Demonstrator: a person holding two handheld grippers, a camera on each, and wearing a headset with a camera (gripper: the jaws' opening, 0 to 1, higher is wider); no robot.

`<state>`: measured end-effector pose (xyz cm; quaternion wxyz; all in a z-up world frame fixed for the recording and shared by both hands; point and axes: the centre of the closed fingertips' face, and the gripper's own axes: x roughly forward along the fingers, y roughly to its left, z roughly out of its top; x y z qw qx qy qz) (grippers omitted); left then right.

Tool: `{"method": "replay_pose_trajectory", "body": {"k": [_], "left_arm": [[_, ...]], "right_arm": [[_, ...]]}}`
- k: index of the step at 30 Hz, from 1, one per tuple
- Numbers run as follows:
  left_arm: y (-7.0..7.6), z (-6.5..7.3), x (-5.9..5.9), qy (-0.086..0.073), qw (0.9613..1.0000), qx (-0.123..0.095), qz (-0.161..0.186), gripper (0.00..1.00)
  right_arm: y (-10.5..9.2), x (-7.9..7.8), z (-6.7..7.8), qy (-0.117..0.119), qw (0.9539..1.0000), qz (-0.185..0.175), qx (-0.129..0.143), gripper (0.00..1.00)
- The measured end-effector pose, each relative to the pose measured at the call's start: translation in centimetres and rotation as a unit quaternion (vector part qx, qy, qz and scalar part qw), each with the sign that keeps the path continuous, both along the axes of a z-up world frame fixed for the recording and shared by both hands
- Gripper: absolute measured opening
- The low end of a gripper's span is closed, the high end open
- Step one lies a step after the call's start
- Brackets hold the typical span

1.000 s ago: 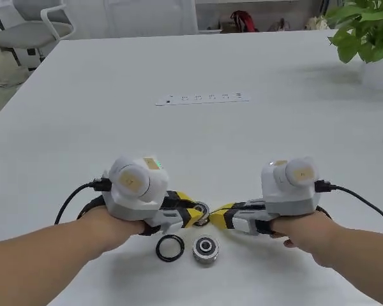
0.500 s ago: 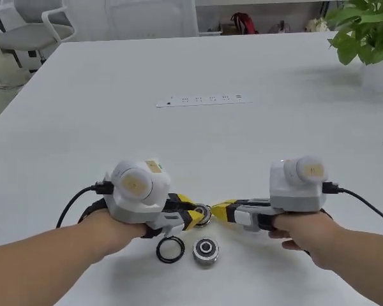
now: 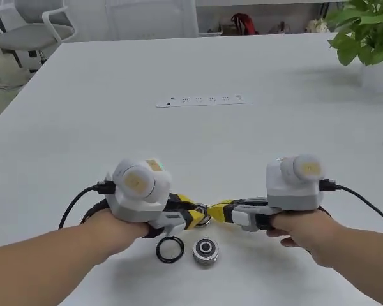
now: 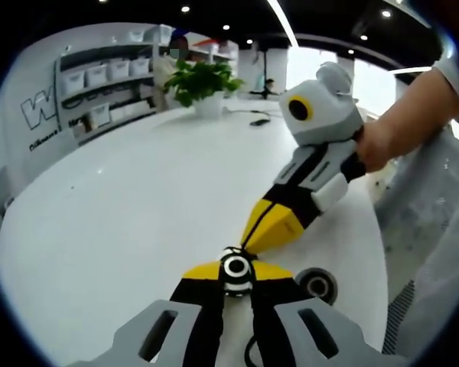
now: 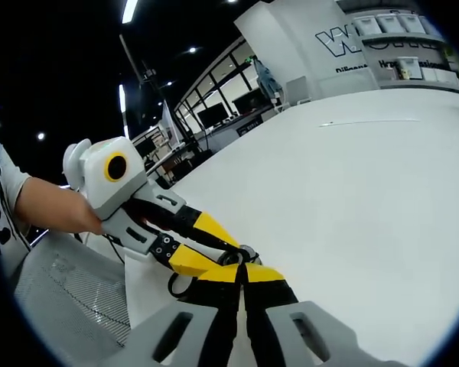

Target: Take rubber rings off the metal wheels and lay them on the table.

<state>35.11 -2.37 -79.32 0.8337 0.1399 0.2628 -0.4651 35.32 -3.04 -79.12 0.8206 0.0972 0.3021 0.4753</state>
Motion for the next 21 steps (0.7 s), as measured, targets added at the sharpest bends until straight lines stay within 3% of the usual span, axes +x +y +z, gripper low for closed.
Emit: {"method": "replay_pose_trajectory", "body": {"k": [8,21], "left_arm": [[-0.06,0.01,-0.07,-0.003,1.0,0.001,-0.006,0.13],[-0.1,-0.02,-0.08,-0.006,0.9999,0.002,-0.009,0.12]], "right_arm": [[0.19,-0.37,0.09,0.004,0.9999,0.011,0.0,0.0],[0.53,-0.66,0.87,0.019,0.9993,0.014,0.03,0.0]]}}
